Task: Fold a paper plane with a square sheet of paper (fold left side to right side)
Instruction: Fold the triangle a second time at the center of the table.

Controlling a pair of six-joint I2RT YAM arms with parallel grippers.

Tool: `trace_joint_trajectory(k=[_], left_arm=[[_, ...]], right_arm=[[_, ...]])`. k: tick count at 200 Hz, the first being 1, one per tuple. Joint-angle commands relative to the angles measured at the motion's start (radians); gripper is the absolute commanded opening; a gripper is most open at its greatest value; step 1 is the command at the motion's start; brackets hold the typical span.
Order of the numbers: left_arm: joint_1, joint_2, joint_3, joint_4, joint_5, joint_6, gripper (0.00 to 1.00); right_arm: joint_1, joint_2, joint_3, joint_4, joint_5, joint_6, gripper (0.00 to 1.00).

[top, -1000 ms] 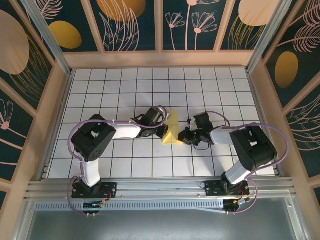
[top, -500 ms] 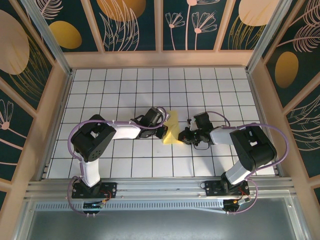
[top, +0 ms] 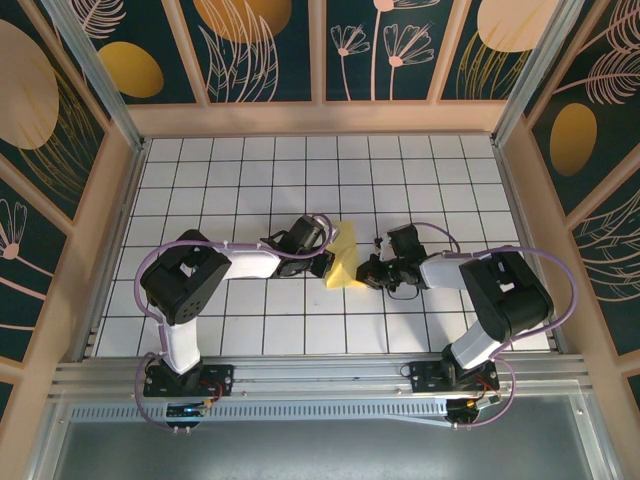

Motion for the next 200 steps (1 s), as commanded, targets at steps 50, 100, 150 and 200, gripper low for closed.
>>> trace_joint_trajectory(k=[50,100,150,200], left_arm=[[0.006,0.008,-0.007,-0.011,-0.012,0.023,0.00],[0.007,0.034,-0.008,-0.013,-0.009,0.023,0.00],[0.007,0.039,-0.007,-0.018,-0.006,0.028,0.00],[0.006,0.034,-0.009,-0.022,-0.008,0.030,0.00]], right_arm=[[0.008,0.034,-0.003,-0.065,0.059,-0.023,0.00],[0.007,-0.022,0.018,-0.039,0.014,0.004,0.00],[-0.012,-0.093,0.052,0.003,-0.038,0.036,0.08],[-0.012,-0.002,0.074,0.188,-0.078,0.127,0.00]])
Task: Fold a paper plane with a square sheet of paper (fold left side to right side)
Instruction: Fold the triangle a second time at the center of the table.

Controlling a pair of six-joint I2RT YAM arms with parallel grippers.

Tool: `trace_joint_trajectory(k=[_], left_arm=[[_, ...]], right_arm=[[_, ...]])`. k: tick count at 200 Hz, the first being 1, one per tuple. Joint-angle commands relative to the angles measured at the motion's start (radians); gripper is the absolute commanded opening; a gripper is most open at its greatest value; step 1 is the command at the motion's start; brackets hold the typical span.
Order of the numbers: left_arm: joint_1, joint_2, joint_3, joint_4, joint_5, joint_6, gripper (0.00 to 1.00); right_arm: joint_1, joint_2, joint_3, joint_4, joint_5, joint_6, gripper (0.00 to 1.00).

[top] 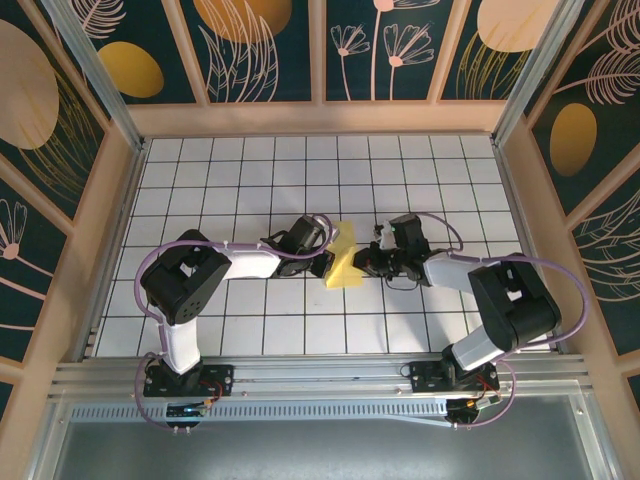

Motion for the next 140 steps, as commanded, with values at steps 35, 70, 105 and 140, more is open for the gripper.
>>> trace_joint_trajectory(k=[35,70,105,140], left_arm=[[0.008,0.031,-0.007,-0.026,-0.009,0.023,0.00],[0.007,0.031,-0.004,-0.027,-0.007,0.021,0.00],[0.007,0.032,-0.004,-0.029,-0.007,0.023,0.00],[0.006,0.036,-0.002,-0.029,-0.005,0.024,0.00]], right_arm=[[0.015,0.118,0.083,0.097,-0.002,0.045,0.00],[0.030,0.161,0.101,0.103,-0.001,0.043,0.00],[0.041,0.191,0.124,0.098,0.002,0.034,0.00],[0.046,0.214,0.138,0.073,0.006,0.018,0.00]])
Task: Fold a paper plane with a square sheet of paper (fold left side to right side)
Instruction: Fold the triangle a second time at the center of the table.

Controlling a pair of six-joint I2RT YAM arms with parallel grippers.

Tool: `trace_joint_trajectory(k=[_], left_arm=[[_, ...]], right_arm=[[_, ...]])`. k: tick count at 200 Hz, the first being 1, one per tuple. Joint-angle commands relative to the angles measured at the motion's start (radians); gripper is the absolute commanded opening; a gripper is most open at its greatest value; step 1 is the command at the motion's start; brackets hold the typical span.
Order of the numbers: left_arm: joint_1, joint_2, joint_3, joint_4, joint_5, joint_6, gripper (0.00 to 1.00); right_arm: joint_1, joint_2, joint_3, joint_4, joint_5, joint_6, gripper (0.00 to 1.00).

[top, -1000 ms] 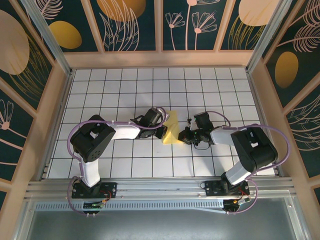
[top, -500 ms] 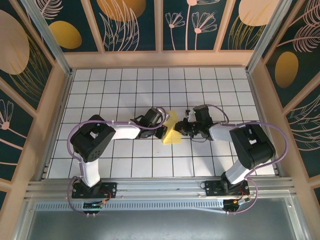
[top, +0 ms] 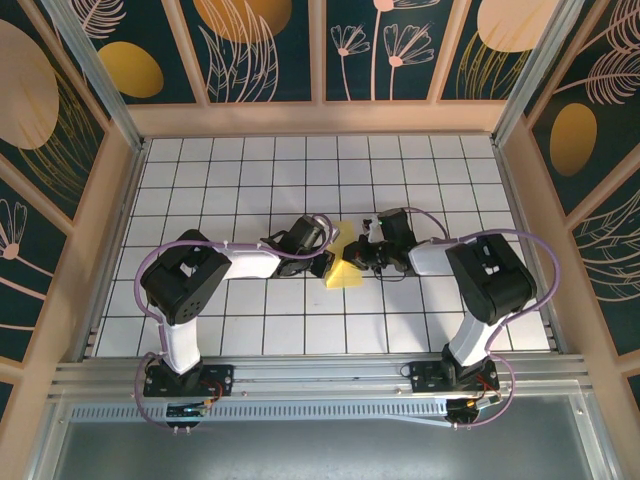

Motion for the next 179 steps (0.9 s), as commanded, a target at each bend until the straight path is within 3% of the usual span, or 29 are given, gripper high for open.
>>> trace_joint_trajectory(k=[1,179], left_arm=[[0.006,0.037,-0.001,-0.029,-0.005,0.018,0.00],[0.007,0.037,-0.001,-0.037,-0.014,0.021,0.02]], right_arm=[[0.013,0.026,0.030,-0.004,0.010,-0.022,0.00],[0.016,0.075,0.036,-0.124,0.097,-0.086,0.00]])
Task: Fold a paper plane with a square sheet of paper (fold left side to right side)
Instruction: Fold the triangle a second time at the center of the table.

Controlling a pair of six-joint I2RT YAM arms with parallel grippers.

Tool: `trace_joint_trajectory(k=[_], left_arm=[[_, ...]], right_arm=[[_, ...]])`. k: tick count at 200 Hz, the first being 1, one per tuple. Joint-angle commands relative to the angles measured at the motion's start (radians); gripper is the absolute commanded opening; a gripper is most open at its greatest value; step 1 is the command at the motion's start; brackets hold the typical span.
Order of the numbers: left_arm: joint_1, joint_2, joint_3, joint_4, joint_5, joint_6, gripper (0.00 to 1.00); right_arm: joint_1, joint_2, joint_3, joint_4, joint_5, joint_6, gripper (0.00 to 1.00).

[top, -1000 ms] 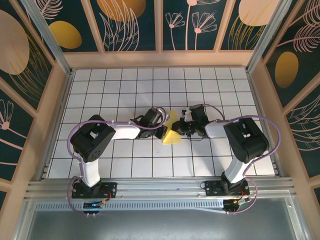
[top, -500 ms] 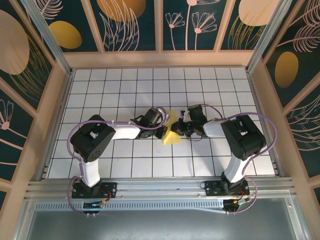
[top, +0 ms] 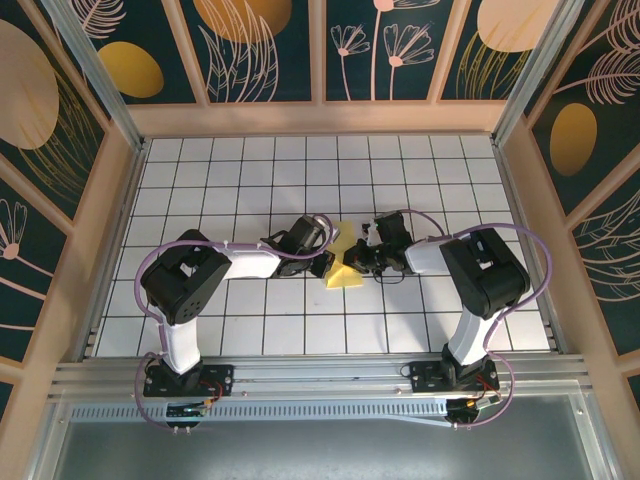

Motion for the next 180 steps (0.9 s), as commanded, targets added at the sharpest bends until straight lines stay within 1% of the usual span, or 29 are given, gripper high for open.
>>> trace_joint_trajectory(k=[1,43,48,67,90,108,120,132,138,157,172,180], left_arm=[[0.007,0.034,-0.001,-0.037,-0.015,0.013,0.02],[0.007,-0.034,0.006,-0.066,-0.065,0.006,0.21],[0.007,-0.047,0.038,-0.073,-0.074,0.005,0.23],[0.007,-0.096,0.058,-0.102,-0.103,0.007,0.30],[0.007,-0.147,0.068,-0.139,-0.120,-0.003,0.34],[0.007,-0.172,0.051,-0.162,-0.098,-0.026,0.34],[0.007,-0.209,0.029,-0.161,-0.058,-0.057,0.30],[0.007,-0.225,0.017,-0.154,0.011,-0.094,0.25],[0.007,-0.232,-0.017,-0.146,0.046,-0.117,0.22],[0.005,-0.254,-0.068,-0.092,0.160,-0.215,0.16],[0.001,-0.262,-0.093,-0.057,0.243,-0.284,0.14],[-0.004,-0.261,-0.100,-0.052,0.265,-0.309,0.12]], right_arm=[[0.007,0.029,0.014,-0.058,0.044,-0.031,0.00],[0.007,0.034,0.004,-0.078,0.060,-0.040,0.00],[0.006,0.034,0.003,-0.075,0.060,-0.040,0.00],[0.006,0.032,-0.002,-0.068,0.057,-0.037,0.00],[0.007,0.029,-0.002,-0.061,0.056,-0.035,0.00],[0.006,0.028,-0.002,-0.055,0.053,-0.031,0.00],[0.006,0.028,-0.004,-0.052,0.051,-0.031,0.00],[0.007,0.026,-0.004,-0.051,0.049,-0.031,0.00],[0.007,0.026,-0.005,-0.051,0.050,-0.031,0.00],[0.009,0.024,-0.004,-0.048,0.048,-0.031,0.00],[0.009,0.024,-0.004,-0.049,0.048,-0.032,0.00],[0.008,0.024,-0.004,-0.049,0.048,-0.033,0.00]])
